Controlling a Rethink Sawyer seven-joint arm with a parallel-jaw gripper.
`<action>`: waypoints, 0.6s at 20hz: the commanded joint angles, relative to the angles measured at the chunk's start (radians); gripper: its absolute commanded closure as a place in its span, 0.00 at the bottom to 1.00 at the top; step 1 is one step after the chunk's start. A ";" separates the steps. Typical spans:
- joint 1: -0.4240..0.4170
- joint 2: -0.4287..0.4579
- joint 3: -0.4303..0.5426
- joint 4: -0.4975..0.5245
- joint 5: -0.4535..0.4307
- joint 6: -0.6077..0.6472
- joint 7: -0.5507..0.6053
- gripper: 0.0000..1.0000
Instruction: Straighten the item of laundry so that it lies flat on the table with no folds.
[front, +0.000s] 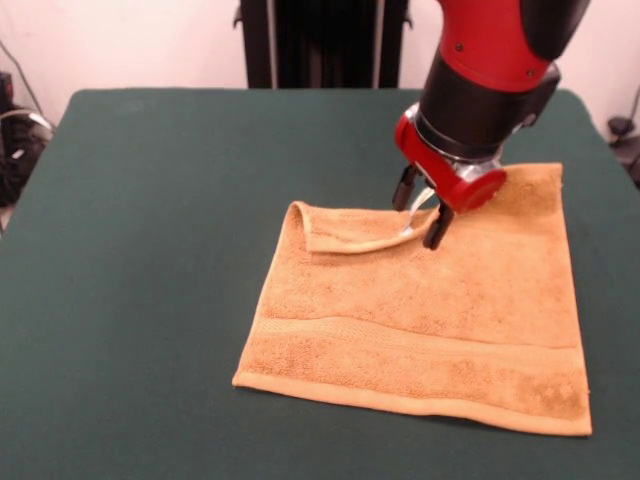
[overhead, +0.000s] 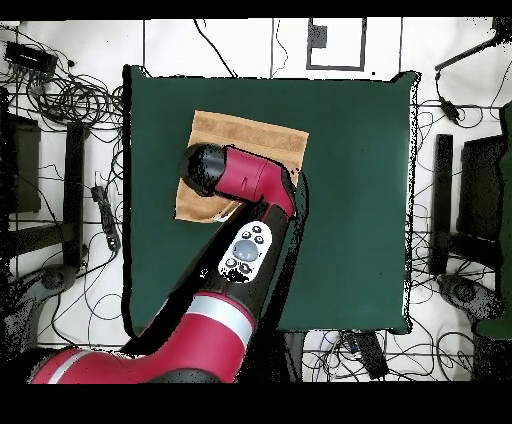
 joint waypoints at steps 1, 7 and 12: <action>0.027 -0.015 0.037 0.051 0.026 0.099 0.263 0.00; 0.030 -0.017 0.054 0.077 0.038 0.057 0.274 0.00; 0.031 -0.014 0.061 0.087 0.042 0.024 0.279 0.00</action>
